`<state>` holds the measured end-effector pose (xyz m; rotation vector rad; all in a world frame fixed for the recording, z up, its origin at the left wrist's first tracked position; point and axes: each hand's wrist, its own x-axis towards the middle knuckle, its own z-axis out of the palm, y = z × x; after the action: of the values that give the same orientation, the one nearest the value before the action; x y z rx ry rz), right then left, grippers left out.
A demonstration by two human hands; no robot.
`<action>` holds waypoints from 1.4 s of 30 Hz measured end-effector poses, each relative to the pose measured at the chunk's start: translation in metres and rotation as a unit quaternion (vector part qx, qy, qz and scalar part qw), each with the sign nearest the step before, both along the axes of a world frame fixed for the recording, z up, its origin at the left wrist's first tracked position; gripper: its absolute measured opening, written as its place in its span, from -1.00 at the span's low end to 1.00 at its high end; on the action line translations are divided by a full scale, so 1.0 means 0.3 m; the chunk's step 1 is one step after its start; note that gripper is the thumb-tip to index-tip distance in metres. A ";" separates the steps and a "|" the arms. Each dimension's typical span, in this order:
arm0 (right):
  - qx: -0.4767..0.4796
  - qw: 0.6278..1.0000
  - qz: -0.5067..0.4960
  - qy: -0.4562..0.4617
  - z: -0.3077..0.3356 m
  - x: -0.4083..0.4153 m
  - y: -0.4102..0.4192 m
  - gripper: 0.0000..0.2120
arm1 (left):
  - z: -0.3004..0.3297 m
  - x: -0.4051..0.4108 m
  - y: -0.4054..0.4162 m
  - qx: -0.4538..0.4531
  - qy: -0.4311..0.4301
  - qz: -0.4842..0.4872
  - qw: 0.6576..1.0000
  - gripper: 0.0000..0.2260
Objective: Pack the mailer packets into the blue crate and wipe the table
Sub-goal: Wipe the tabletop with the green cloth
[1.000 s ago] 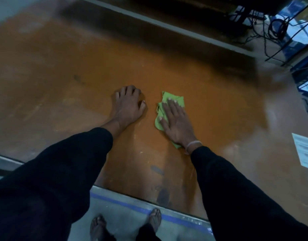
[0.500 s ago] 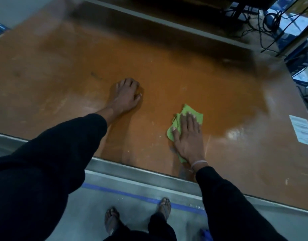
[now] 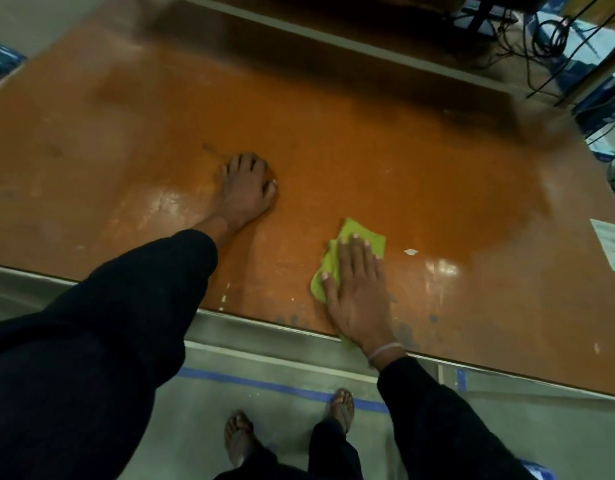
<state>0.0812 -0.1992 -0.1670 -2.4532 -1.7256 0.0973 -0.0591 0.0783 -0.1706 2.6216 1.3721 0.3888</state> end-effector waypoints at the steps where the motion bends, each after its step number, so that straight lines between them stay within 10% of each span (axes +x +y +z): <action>1: -0.005 0.998 0.066 0.000 0.008 -0.038 -0.006 -0.39 | 0.001 0.001 0.001 0.001 -0.003 -0.002 1.000 -0.58; 5: -0.008 0.972 0.233 -0.002 0.023 -0.020 0.000 -0.40 | -0.004 -0.003 0.009 0.011 -0.015 -0.009 1.000 -0.60; 11: -0.012 1.000 0.000 -0.004 -0.023 0.178 0.221 -0.37 | -0.010 0.001 0.013 0.018 -0.010 -0.003 1.000 -0.59; 16: -0.018 0.977 0.212 -0.014 -0.006 0.206 0.350 -0.40 | -0.014 0.008 0.020 0.027 -0.016 -0.004 0.999 -0.60; 20: -0.029 1.000 0.002 0.007 -0.020 0.342 0.510 -0.35 | -0.026 0.005 0.036 0.034 0.003 -0.008 0.999 -0.59; 26: -0.018 0.986 0.167 0.004 -0.023 0.373 0.635 -0.36 | -0.017 -0.025 0.142 0.034 0.023 -0.029 0.999 -0.51; 31: -0.036 0.999 -0.022 -0.002 -0.027 0.464 0.767 -0.32 | -0.016 -0.082 0.229 0.042 0.020 0.018 0.999 -0.52; 36: -0.023 0.983 0.180 0.002 -0.015 0.466 0.863 -0.37 | -0.015 -0.077 0.221 0.038 0.014 0.039 0.998 -0.53; 42: -0.060 0.997 -0.053 0.004 -0.018 0.538 1.069 -0.30 | -0.022 -0.075 0.235 0.058 0.011 0.035 0.998 -0.56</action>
<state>0.2426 0.1217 -0.1725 -2.6200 -1.6278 0.2054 -0.0816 0.1487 -0.1771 2.6820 1.4951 0.4646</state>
